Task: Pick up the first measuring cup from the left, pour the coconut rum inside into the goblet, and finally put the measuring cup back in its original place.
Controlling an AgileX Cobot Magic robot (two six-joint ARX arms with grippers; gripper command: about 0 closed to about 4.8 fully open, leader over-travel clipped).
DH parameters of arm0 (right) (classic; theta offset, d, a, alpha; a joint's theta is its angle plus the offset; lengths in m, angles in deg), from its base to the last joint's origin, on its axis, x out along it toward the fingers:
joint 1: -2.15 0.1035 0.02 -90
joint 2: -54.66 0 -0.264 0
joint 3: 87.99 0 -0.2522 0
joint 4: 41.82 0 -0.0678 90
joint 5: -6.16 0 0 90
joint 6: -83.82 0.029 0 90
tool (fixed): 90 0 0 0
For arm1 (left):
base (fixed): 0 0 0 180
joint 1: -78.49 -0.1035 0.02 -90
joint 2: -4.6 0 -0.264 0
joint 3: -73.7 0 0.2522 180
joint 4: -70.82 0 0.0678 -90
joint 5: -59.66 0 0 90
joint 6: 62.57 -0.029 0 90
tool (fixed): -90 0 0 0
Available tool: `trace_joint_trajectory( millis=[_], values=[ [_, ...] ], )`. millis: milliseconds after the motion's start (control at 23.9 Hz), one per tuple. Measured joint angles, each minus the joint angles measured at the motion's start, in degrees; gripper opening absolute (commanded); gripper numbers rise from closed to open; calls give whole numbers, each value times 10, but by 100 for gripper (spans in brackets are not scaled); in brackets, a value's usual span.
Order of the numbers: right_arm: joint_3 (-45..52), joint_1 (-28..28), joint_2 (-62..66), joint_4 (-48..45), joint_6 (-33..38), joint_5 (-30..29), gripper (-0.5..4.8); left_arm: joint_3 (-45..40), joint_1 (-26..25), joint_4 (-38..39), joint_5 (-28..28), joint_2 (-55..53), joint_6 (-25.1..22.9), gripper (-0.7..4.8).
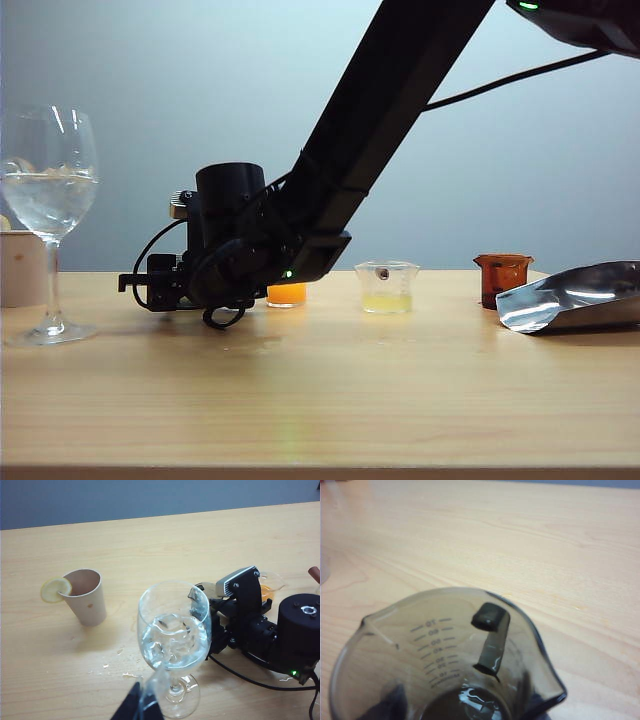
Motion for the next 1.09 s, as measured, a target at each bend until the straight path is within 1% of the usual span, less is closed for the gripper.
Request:
trace_joint_trajectory(
  millis=[167, 251, 292, 418, 459, 501, 543, 668, 710, 752, 835, 919, 1044, 1086],
  values=[
    [-2, 0, 0, 3, 0, 0, -8, 0, 0, 0, 0, 0, 0, -3],
    [-2, 0, 0, 4, 0, 0, 7, 0, 0, 0, 0, 0, 0, -3],
    [-2, 0, 0, 4, 0, 0, 26, 0, 0, 0, 0, 0, 0, -3],
    [-2, 0, 0, 4, 0, 0, 113, 0, 0, 0, 0, 0, 0, -3],
    [-2, 0, 0, 4, 2, 0, 132, 0, 0, 0, 0, 0, 0, -3],
    [-2, 1, 0, 4, 8, 0, 133, 0, 0, 0, 0, 0, 0, -3],
    [-2, 1, 0, 4, 9, 0, 150, 0, 0, 0, 0, 0, 0, -3],
    [-2, 0, -3, 10, 11, 0, 226, 0, 0, 0, 0, 0, 0, -3],
    [-2, 0, -7, 18, 11, 0, 228, 0, 0, 0, 0, 0, 0, -3],
    [-2, 0, -8, 19, 11, 0, 267, 0, 0, 0, 0, 0, 0, -3],
    [-2, 1, -9, 20, 11, 0, 312, 0, 0, 0, 0, 0, 0, -3],
    [-2, 1, -9, 22, 12, 0, 342, 0, 0, 0, 0, 0, 0, -3],
    [-2, 1, -12, 19, 12, 0, 349, 0, 0, 0, 0, 0, 0, -3],
    [-3, 1, -12, 19, 12, 0, 367, 0, 0, 0, 0, 0, 0, -3]
  ],
)
